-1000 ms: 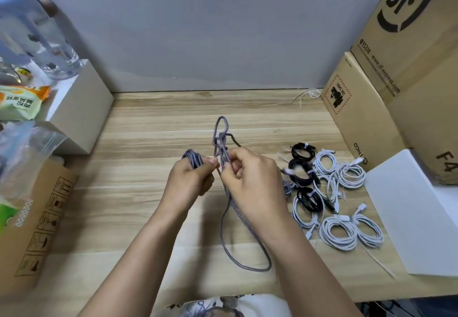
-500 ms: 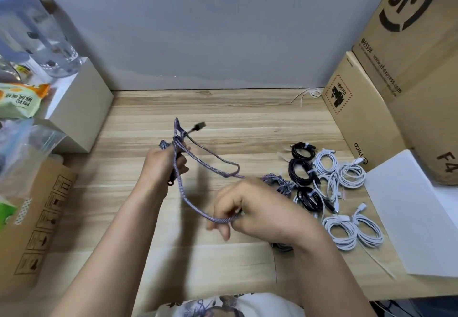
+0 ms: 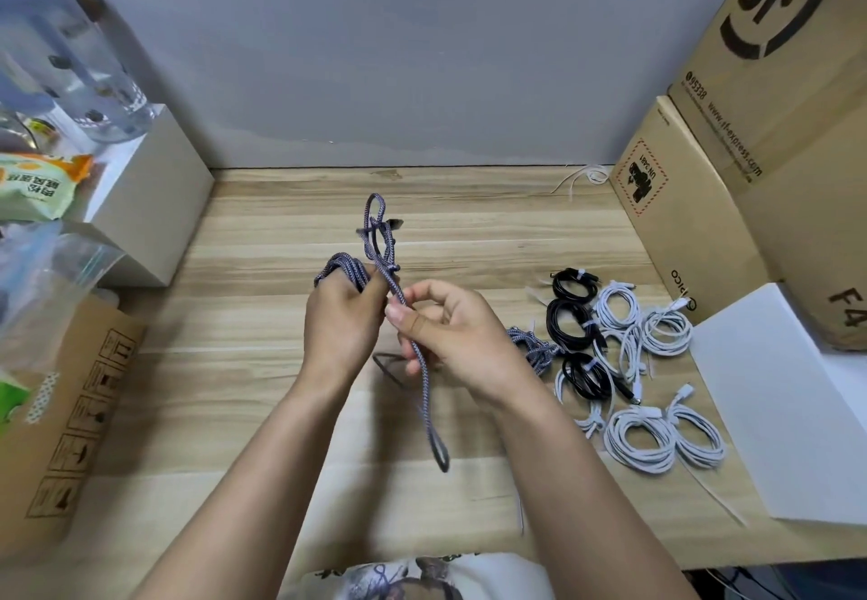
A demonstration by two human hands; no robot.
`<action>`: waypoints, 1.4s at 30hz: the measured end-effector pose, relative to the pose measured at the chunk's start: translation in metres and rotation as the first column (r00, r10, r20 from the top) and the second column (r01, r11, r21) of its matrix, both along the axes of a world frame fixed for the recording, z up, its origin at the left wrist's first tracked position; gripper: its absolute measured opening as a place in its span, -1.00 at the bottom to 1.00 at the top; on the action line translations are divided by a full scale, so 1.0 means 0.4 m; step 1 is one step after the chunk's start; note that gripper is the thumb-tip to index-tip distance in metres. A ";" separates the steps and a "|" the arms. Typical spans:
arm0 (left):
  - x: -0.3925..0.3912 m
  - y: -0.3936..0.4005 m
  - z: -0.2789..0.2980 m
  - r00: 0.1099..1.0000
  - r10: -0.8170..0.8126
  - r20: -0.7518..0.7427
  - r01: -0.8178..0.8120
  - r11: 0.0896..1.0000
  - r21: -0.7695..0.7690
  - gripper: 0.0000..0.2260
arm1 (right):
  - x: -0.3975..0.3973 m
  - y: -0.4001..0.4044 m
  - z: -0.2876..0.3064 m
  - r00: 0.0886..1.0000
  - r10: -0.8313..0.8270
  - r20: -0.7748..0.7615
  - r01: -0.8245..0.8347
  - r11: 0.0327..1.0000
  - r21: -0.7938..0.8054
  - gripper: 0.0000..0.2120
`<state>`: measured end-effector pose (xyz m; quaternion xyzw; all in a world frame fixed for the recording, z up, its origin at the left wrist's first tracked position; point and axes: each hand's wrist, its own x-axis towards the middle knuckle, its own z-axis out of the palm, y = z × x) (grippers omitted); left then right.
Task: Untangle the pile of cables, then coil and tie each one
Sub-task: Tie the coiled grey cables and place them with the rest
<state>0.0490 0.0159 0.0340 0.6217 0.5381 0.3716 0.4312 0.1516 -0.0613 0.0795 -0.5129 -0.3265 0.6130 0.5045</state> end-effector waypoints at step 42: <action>-0.012 -0.015 0.094 0.960 -0.152 0.234 0.196 0.965 -0.176 -0.88 | 0.087 -0.017 0.019 0.942 -0.336 0.019 0.335 0.941 0.037 -0.86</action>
